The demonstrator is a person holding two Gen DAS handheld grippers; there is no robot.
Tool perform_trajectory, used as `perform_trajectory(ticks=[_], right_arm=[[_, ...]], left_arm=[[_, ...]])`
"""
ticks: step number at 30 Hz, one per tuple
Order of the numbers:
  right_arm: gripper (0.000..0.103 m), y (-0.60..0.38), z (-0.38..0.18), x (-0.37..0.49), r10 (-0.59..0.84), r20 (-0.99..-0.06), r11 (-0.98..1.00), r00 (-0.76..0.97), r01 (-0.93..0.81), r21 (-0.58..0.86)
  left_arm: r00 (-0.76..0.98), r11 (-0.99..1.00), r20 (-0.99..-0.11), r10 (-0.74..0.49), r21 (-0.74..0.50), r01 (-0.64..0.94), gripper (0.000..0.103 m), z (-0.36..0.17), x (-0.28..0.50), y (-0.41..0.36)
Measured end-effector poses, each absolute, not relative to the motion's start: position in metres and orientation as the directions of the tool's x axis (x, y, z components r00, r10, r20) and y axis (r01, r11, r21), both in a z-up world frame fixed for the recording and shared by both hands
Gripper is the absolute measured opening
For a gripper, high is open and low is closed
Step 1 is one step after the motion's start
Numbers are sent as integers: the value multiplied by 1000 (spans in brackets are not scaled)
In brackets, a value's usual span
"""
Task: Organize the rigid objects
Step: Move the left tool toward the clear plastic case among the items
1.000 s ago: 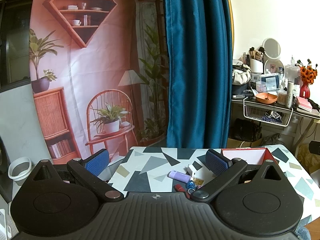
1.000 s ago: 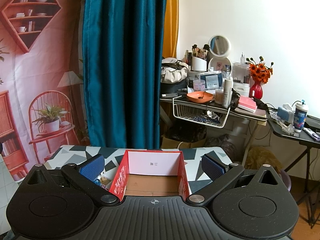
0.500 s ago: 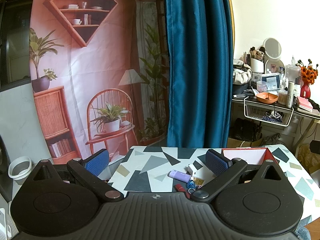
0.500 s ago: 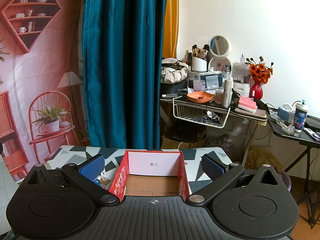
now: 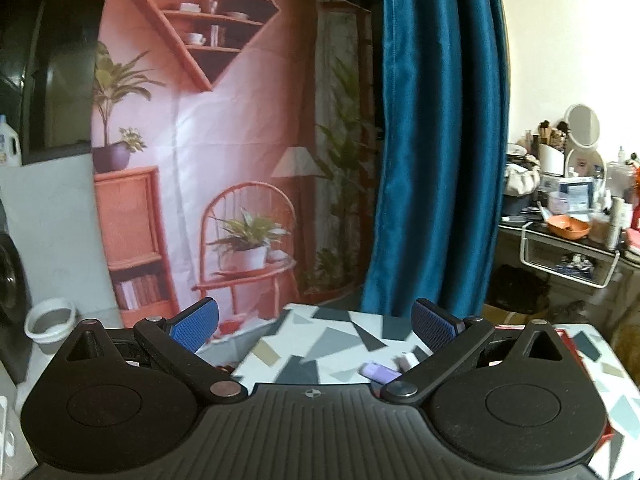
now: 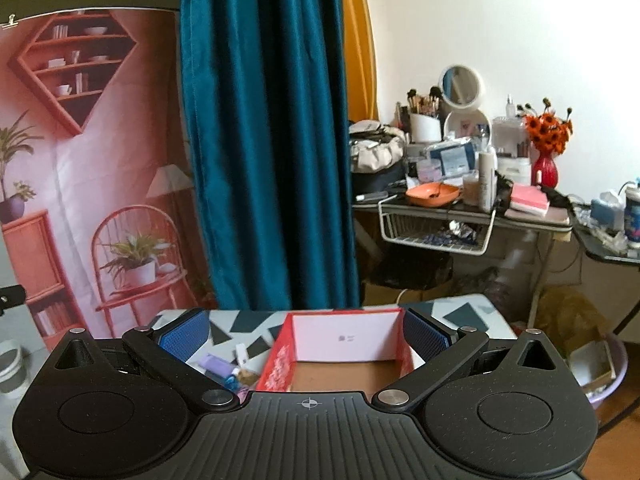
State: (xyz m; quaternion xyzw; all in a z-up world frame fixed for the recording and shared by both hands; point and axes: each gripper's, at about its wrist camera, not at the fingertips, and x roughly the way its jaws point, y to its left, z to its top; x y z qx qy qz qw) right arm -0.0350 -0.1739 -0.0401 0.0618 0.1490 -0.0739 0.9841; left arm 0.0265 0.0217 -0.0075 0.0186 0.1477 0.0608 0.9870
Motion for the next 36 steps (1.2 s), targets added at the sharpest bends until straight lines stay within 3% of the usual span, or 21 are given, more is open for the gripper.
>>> perform_trajectory(ticks=[5,19,31,36], right_arm=[[103,-186,-57,-22,-156,-293,980,943,186,77],[103,-236,-153,71,-243,-464,963,852,271,-8],[102,-278,-226,115,-321,-552,935,769,349,-58],[84,-293,-243,121,-295,-593,939,749,344,-33]], left_arm=[[945,991,-296,135,63,-122,103,-21,48,26],[886,989,-438,149,51,-140,103,-102,144,30],[820,990,-555,138,84,-110,103,-164,190,19],[807,989,-573,145,110,-99,103,-179,202,14]])
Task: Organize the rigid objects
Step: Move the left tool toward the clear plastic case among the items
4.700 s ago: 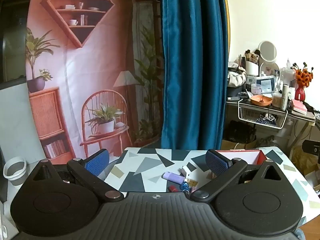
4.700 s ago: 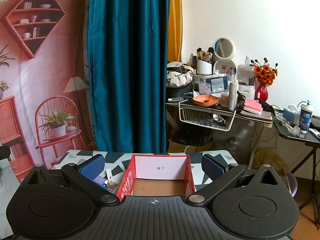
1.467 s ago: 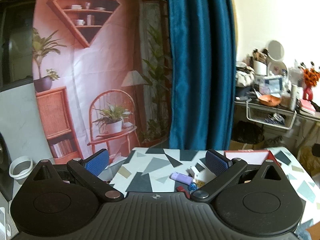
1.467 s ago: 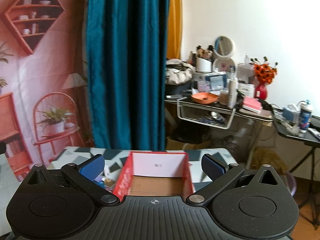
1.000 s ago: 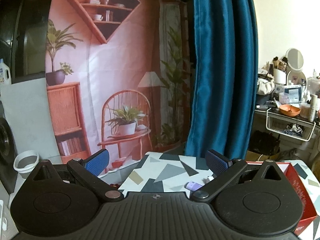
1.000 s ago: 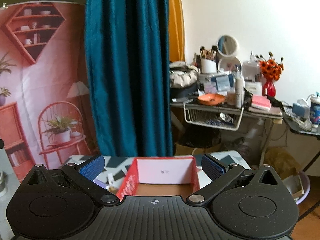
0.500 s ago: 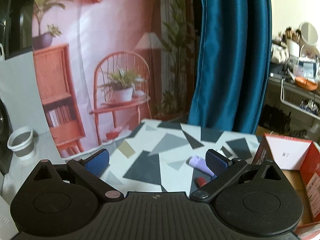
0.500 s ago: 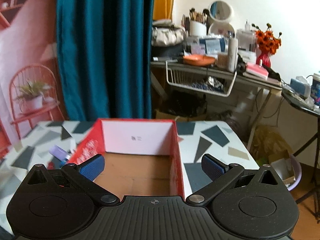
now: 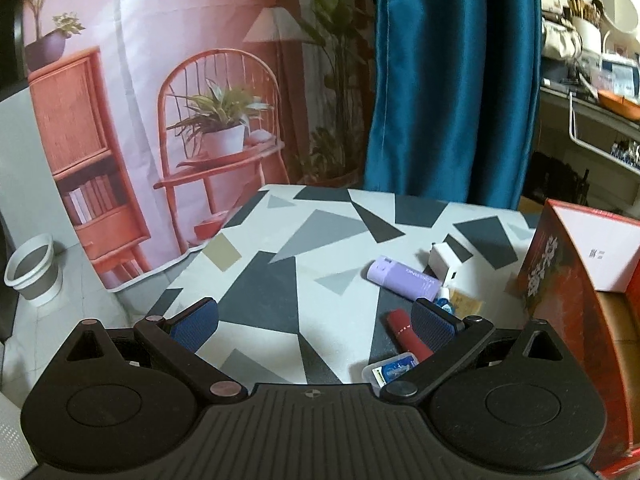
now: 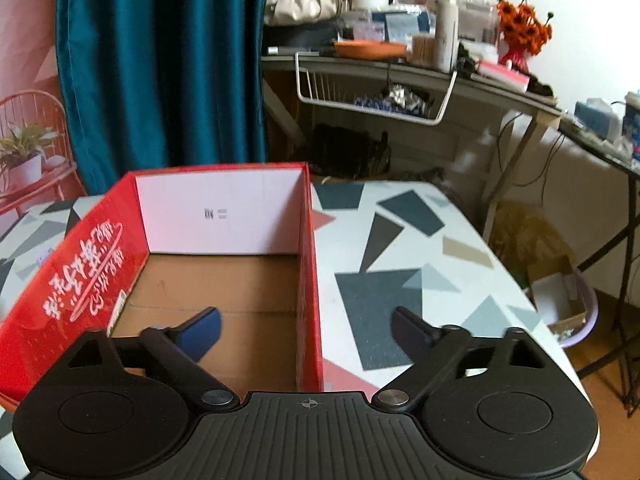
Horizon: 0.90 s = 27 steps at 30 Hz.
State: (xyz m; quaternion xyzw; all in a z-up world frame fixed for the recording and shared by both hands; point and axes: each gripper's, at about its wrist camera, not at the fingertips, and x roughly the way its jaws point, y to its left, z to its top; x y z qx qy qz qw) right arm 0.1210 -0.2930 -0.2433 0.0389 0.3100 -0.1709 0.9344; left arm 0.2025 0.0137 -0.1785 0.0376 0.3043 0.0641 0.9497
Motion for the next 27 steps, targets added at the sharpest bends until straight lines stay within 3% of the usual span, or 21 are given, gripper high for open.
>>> perform_trajectory(ticks=[8,13,20,27], right_arm=[[53,-299,-260,129,-264,-638,948,724,317,-34],[26,-305,-263,133,-214,-681,958,700,287,-7],[11,-308,-265,137,-205,-719,964,664,265,-30],[11,-309,-267,137,-194,-747,968,636,249,-39]], left_arm=[[759,991,-637,133,82,-105,101,-200,218,17],[732,991,-668,132,74,-111,98,-209,227,19],[698,993,-707,113,63,-98,97,-220,233,17],[672,995,-734,100,54,-89,96,-228,237,16]])
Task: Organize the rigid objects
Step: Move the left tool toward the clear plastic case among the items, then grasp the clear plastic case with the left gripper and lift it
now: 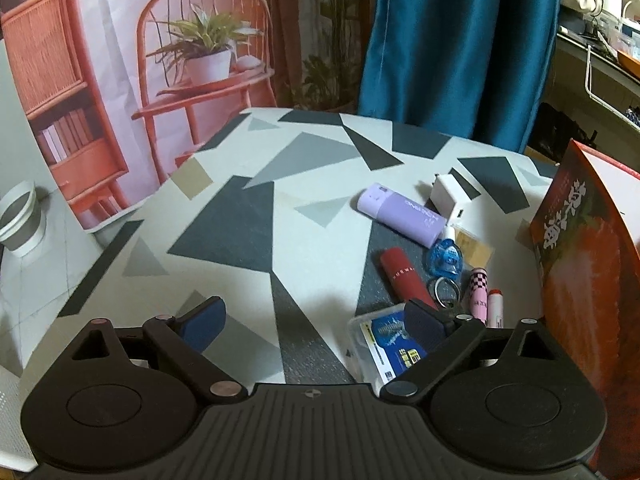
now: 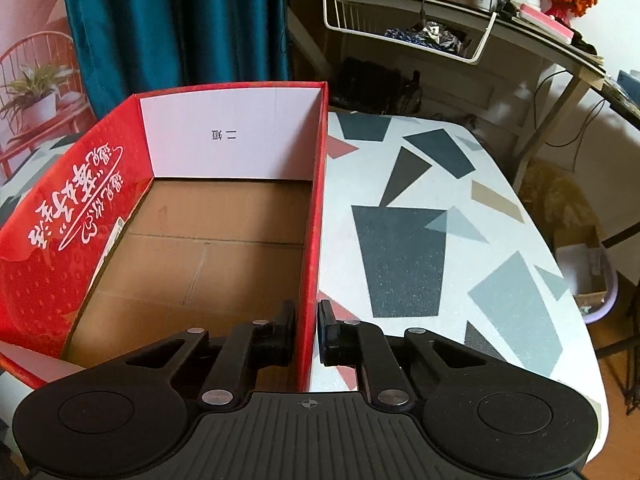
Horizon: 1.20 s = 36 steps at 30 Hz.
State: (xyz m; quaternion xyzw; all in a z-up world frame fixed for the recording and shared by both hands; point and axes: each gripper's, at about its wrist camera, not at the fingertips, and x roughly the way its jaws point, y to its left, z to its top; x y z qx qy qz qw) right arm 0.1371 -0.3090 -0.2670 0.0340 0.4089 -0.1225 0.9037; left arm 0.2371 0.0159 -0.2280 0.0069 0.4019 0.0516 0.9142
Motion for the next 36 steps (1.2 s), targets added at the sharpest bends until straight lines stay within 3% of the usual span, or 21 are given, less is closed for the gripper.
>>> perform_trajectory(ticks=[10,17,34,36], right_arm=[[12,-305,-265,137,-194,-759,976,621,201,-86],[12,-297,-267,136,-224,-745,973,628,184,-137],[12,-301,-268,132,-193,-730,979,655,173,-104],[12,-300,-268,132,-193,-728,979,658,177,-100]], left_arm=[[612,994,-790,39,-34,-107,94,-237,241,27],[584,997,-812,23,-27,-76,94,-246,246,11],[547,999,-837,-24,-36,-11,94,-266,246,-3],[561,999,-827,-37,-36,13,85,-265,242,-3]])
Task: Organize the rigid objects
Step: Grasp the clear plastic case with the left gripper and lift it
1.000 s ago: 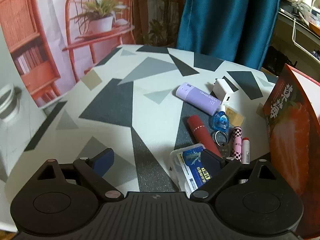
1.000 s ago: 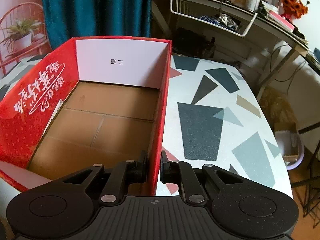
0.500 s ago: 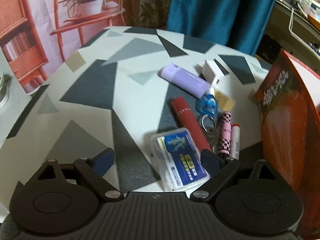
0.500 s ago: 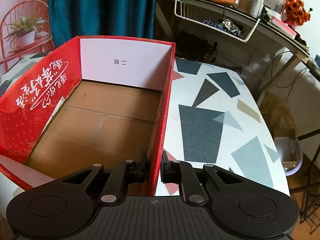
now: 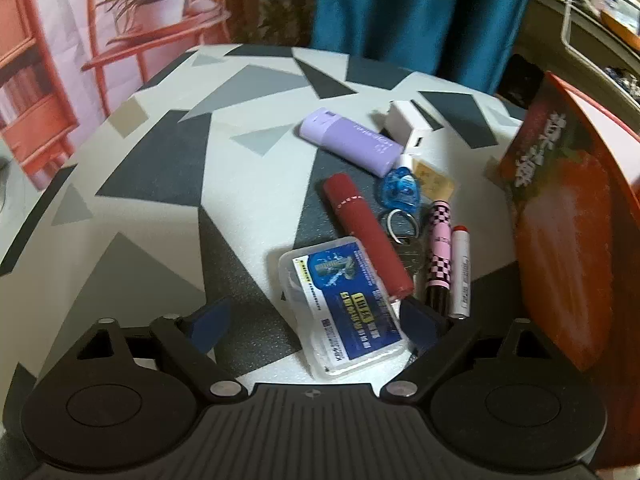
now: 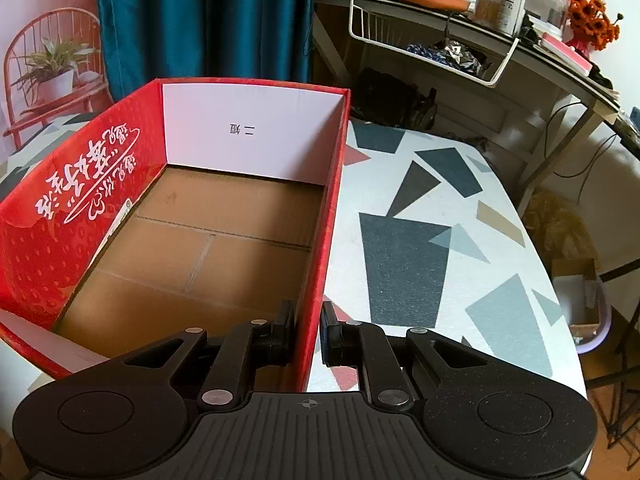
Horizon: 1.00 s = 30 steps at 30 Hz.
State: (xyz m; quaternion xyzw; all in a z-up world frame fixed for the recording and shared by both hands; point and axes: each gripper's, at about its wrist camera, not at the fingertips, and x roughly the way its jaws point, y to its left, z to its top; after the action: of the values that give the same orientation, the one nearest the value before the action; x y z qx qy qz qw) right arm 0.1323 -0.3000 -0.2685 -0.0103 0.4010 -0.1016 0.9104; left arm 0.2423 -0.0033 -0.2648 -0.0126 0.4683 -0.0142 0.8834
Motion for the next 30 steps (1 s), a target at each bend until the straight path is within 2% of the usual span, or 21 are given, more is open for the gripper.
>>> perform_trajectory(ticks=[2,4,11,16,20,22,24,30], right_arm=[[12,-300,-269,132,-191,-726,979,660,178,-96],[12,-300,-269,131,-191,-727,979,659,179,-96],[12,-299,-269,132,-193,-727,979,659,179,-97],[12,-298,-269,133,-193,-727,979,659,179,-98],[12,-298,-269,132,-195,-729,979,657,178,-101],[12,-298,-269,132,-193,-730,979,656,175,-102],[12,-299,-269,132,-190,-731,980,655,170,-103],[13,-299,-268,133,-190,-734,980,653,166,-106]], left_arm=[[569,999,-820,-54,-43,32,77,-263,240,-3],[572,999,-819,-52,-39,35,73,-262,239,-2],[567,999,-823,-41,-44,9,77,-263,241,10],[572,1000,-820,2,0,-3,81,-264,252,10],[549,999,-834,45,46,-12,80,-275,264,7],[537,999,-842,46,46,-14,74,-280,265,8],[551,999,-833,37,45,1,57,-279,261,10],[585,998,-811,18,46,32,57,-263,260,17]])
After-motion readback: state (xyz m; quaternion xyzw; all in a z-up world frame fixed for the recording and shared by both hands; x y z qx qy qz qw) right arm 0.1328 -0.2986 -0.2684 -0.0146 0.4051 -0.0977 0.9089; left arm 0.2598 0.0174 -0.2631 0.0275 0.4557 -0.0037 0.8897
